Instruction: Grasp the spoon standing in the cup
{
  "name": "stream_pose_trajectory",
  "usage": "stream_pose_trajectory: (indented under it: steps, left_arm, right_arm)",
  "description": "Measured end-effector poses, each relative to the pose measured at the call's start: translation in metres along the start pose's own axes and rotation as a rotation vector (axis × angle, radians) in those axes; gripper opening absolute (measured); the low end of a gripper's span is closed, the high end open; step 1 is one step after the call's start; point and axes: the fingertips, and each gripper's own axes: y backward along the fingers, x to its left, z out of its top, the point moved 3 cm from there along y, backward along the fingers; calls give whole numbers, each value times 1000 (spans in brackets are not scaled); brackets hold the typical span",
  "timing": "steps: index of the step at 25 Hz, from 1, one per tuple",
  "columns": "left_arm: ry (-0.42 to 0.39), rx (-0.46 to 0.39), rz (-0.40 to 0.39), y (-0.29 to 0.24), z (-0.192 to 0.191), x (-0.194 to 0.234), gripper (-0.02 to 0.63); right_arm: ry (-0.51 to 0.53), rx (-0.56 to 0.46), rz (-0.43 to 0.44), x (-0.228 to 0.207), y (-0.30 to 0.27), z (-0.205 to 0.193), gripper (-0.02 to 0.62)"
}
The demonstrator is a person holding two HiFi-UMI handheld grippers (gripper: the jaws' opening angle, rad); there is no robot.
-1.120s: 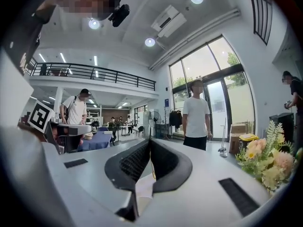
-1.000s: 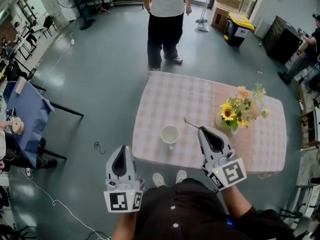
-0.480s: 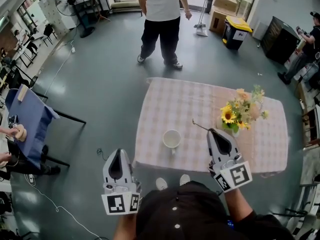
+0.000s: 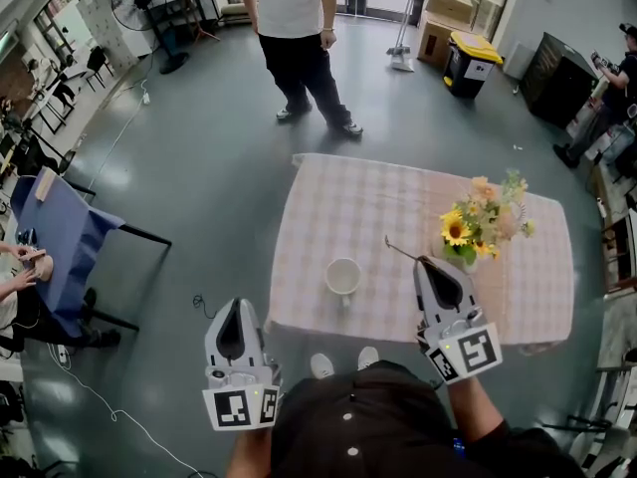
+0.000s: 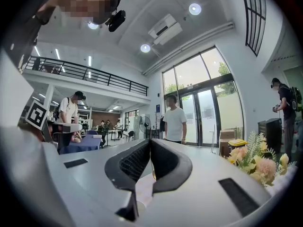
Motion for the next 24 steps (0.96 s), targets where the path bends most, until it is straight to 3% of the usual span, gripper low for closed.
stream_pose_trajectory:
  steps: [24]
  left_arm:
    - [-12, -3, -2, 5, 4, -4, 14]
  right_arm:
    - [7, -1, 19, 5, 0, 4, 2]
